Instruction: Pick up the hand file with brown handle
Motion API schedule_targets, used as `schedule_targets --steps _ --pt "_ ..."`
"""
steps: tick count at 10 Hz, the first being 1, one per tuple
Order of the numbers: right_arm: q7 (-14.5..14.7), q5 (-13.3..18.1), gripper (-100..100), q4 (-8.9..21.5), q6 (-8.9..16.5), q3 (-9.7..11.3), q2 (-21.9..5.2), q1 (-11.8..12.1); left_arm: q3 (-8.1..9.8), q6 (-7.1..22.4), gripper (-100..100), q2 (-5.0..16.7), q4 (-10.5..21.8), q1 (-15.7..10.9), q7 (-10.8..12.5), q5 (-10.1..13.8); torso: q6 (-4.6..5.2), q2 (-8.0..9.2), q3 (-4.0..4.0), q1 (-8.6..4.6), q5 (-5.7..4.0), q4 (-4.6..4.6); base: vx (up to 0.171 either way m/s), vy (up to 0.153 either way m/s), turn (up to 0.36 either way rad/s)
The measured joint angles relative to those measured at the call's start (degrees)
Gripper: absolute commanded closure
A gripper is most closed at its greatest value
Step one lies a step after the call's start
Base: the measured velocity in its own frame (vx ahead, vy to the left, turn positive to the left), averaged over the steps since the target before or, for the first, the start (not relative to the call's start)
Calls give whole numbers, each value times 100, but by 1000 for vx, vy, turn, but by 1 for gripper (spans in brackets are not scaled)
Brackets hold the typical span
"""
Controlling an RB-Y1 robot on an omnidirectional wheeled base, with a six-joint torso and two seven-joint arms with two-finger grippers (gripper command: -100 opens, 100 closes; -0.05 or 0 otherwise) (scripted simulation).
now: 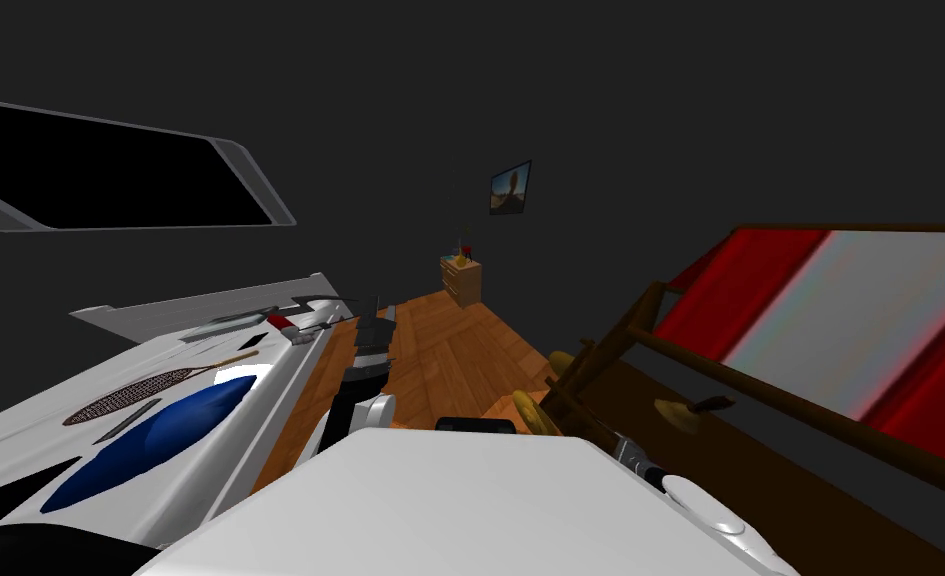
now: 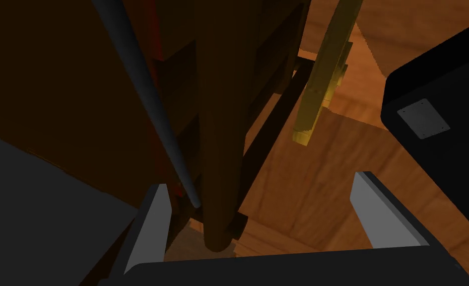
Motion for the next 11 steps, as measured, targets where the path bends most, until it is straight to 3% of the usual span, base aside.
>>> schedule_targets --steps 1,3,4,6,7,8,9,11 --pt "180 97 -100 287 -86 -200 35 -10 0 0 0 0 0 0 0 0 1 -8 -5 -8 -2 -2 101 -29 64" --pt "-58 296 -100 363 84 228 -240 54 1 0 0 0 0 0 0 0 1 -11 -7 -14 -4 -3 83 -35 30" --pt "-58 319 -100 425 84 215 -276 61 1 0 0 0 0 0 0 0 1 -1 -2 -12 -4 -1 17 -13 -4" --pt "252 356 -100 650 -71 -31 -223 58 0 0 0 0 0 0 0 0 2 13 7 -9 -2 2 30 -24 25" --pt "286 361 0 666 -85 -41 -227 60 0 0 0 0 0 0 0 0 2 17 9 -6 -3 3 0 0 0" --pt "283 361 -100 664 -84 -40 -226 59 0 0 0 0 0 -1 0 0 2 23 13 -1 -2 4 19 -58 39" --pt "662 309 -100 875 -156 -379 37 20 0 0 0 0 0 -1 0 0 1 21 12 -16 -6 4 18 -61 30" --pt "483 353 -100 780 -6 -129 -24 17 0 0 0 0 0 0 0 0 2 24 13 -13 -5 4 2 -24 -2"
